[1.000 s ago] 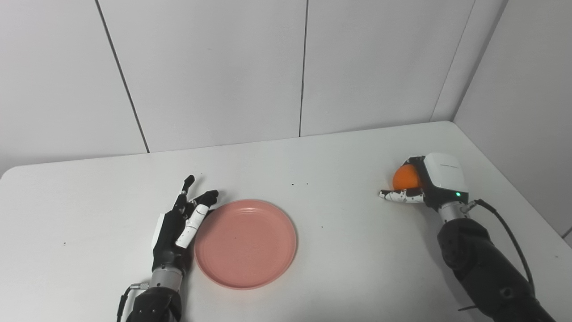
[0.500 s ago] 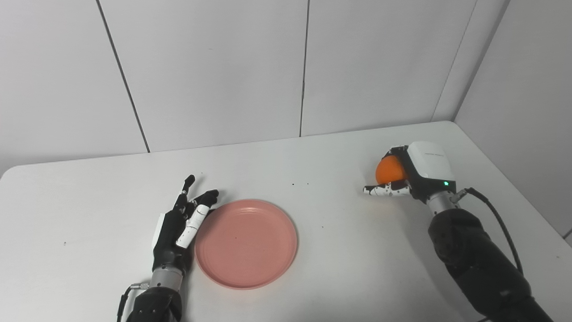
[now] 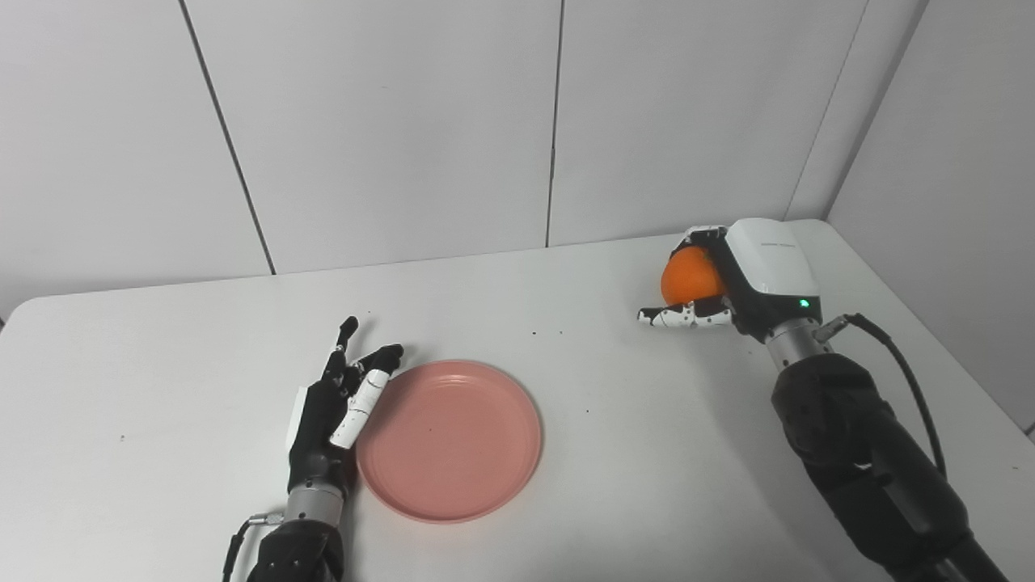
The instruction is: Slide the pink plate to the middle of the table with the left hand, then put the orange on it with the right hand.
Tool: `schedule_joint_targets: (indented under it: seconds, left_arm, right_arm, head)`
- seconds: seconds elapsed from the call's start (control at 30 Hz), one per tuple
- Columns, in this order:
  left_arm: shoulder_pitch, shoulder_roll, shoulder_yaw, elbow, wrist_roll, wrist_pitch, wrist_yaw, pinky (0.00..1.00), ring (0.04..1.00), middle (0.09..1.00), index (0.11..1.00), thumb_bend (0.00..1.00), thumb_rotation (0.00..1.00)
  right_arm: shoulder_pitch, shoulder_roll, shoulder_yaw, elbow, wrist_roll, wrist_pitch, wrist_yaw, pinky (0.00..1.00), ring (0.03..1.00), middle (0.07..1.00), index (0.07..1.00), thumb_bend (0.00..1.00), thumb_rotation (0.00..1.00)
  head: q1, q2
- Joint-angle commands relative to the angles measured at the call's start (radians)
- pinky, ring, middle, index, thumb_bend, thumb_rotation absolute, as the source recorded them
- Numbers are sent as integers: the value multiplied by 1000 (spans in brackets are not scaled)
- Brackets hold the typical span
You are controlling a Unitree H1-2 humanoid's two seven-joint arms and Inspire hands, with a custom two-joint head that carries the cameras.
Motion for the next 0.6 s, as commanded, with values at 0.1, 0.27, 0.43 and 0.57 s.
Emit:
schedule_joint_targets:
  seconds: [0.1, 0.27, 0.43, 0.57]
  left_arm:
    - [-1, -47, -28, -2, 30, 7, 25, 687, 761, 722, 926, 1000, 652]
    - [-1, -71, -38, 15, 47, -13, 46, 687, 751, 730, 922, 1000, 643]
    - [0, -89, -45, 29, 51, -26, 62, 683, 731, 720, 921, 1000, 638]
    - [-2, -96, -48, 43, 55, -39, 67, 676, 737, 725, 922, 1000, 662]
  right_arm:
    - [-44, -31, -29, -52, 3, -50, -4, 143, 196, 264, 281, 561, 430]
    - [-44, -36, -39, -64, 29, -72, 9, 149, 201, 272, 270, 554, 434]
    - [-42, -36, -43, -56, 56, -129, -3, 160, 215, 288, 276, 557, 390]
    - [-42, -25, -41, -67, 73, -154, 5, 133, 177, 240, 257, 566, 331]
  head:
    - [33, -1]
    - [99, -5]
    - [126, -10]
    - [138, -16]
